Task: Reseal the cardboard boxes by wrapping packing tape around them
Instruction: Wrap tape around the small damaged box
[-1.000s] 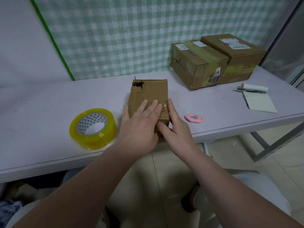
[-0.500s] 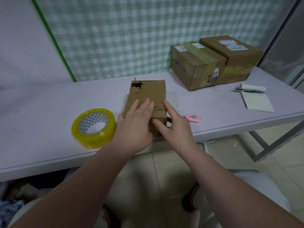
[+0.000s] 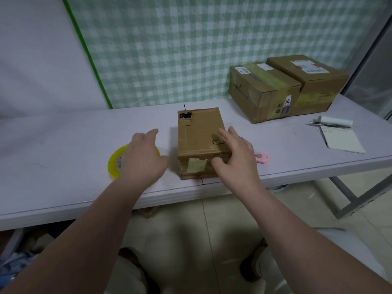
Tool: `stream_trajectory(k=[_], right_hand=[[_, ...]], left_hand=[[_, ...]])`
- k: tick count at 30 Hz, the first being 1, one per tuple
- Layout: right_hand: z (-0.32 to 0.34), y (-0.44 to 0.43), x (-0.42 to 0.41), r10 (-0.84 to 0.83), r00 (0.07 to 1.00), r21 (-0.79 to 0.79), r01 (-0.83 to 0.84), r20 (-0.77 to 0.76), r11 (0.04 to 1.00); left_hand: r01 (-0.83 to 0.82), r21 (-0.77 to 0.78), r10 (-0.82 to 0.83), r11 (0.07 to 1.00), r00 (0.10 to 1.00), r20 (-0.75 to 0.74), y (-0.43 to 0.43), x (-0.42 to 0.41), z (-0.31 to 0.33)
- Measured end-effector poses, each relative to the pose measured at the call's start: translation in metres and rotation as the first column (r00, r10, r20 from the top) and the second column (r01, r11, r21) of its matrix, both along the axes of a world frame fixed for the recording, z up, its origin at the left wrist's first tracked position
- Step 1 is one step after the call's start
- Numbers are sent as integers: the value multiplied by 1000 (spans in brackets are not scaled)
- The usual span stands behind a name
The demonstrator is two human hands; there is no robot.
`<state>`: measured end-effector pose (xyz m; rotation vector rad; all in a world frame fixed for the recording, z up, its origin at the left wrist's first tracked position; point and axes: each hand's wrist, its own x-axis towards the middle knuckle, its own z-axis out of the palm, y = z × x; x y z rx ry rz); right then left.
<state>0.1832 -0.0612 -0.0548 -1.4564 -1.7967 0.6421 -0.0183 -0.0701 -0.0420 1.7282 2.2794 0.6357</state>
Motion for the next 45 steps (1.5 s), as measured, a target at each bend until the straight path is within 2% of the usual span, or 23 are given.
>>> stream_trajectory(k=[3,6,9,11,13,15,16,17,20,22,25,28,29,31,33,35,40,45], right_hand=[[1,-4,-6,22,997,21,-23,78,1000],[2,-6,-10,17,992,-2,-17,126,1000],[2,-8,-10,3,991,18,-5,134,1000],[4,-10,-10,-14,995,74,7,98,997],[8,-13,-12,-48,999,171,43,22,984],[14,-18,-16,-43,996,235,61,-80,970],[18,-21,-19,-20,989,218,51,-144,975],[22,-25,-22,14,979,176,23,-203,984],[31,-37,-29,133,962,-63,-152,-238,986],[33,-46,-31,196,929,-261,-282,-313,923],[31,-55,-23,167,831,-461,-448,-530,766],[30,-64,-13,106,749,-510,-540,-654,669],[29,-67,-11,114,749,-503,-541,-653,674],[26,-72,-7,140,763,-480,-526,-631,702],[23,-76,-3,153,784,-471,-503,-601,725],[21,-79,3,153,795,-474,-491,-588,731],[18,-85,16,142,808,-474,-466,-571,747],[16,-86,26,115,804,-476,-453,-583,754]], left_hand=[[-10,-185,-9,983,994,-106,-3,-12,-14],[34,-125,-49,992,991,-122,-12,-17,-28],[40,6,-40,999,998,-45,-17,-22,-29],[13,144,-23,989,998,64,-21,-22,-18],[-78,218,11,973,955,295,-26,-19,-1],[-163,185,14,969,784,620,-36,-14,15],[-158,148,3,976,694,720,-42,-11,20],[-128,116,-5,985,651,759,-50,-8,25],[-30,73,-41,997,590,806,-71,2,32],[19,59,-59,998,547,835,-82,11,34],[92,35,-81,995,554,829,-94,20,35],[128,-8,-64,992,546,835,-96,22,36],[125,-26,-49,992,563,825,-96,24,38],[119,-40,-49,992,661,748,-96,29,39],[135,-13,-94,991,756,648,-96,32,35],[171,16,-150,985,812,564,-97,35,33],[235,87,-249,968,862,442,-100,47,32],[227,124,-258,966,872,416,-96,57,30]])
